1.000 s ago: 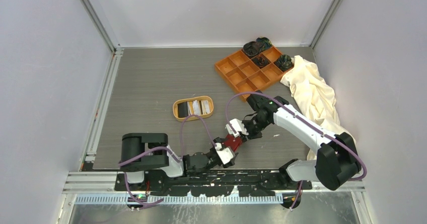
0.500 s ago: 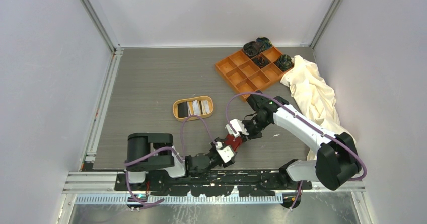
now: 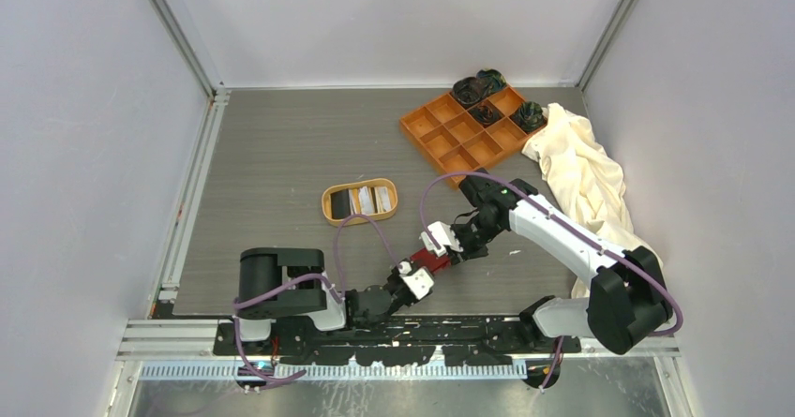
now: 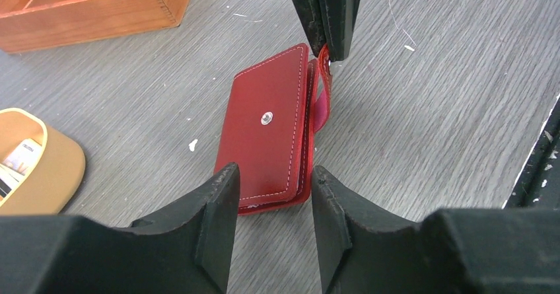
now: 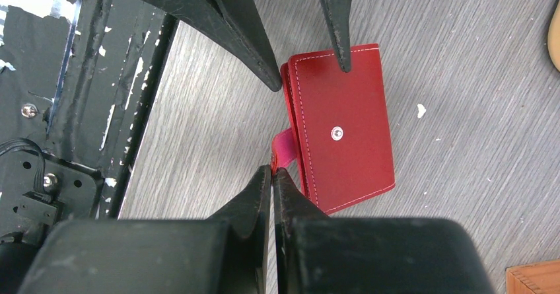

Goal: Put the credit cards into the card holder
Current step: Open the card holder at the center of the board.

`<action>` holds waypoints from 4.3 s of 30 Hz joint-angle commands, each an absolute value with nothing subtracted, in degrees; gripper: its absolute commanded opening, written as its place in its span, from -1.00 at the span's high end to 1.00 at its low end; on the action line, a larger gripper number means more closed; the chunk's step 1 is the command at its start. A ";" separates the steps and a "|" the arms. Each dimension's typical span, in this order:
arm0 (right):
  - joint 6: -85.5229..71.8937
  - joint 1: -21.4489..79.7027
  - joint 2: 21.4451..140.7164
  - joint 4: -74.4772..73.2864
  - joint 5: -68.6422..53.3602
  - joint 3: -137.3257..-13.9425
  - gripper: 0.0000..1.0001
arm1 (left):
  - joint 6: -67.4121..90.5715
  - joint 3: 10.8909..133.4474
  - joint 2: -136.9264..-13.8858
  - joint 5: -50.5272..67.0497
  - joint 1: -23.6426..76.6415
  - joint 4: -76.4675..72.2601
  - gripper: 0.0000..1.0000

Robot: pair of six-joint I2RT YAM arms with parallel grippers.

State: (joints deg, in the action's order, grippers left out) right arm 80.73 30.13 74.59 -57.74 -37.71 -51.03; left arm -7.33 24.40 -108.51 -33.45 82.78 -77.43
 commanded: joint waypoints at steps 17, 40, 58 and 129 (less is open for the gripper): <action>82.84 29.88 73.39 -59.43 -39.97 -51.86 0.83 | -5.23 23.32 -103.97 -33.74 82.97 -82.03 -0.14; 83.40 29.82 73.56 -59.98 -40.21 -51.86 0.83 | -3.10 26.45 -100.52 -22.68 76.96 -66.97 0.03; 83.85 29.83 73.74 -60.24 -40.25 -51.86 0.83 | 8.03 25.12 -95.93 -20.01 72.03 -62.75 1.00; 68.75 35.32 73.13 -35.32 -31.18 -44.33 0.35 | 49.57 25.73 -92.68 6.35 53.00 -44.20 1.00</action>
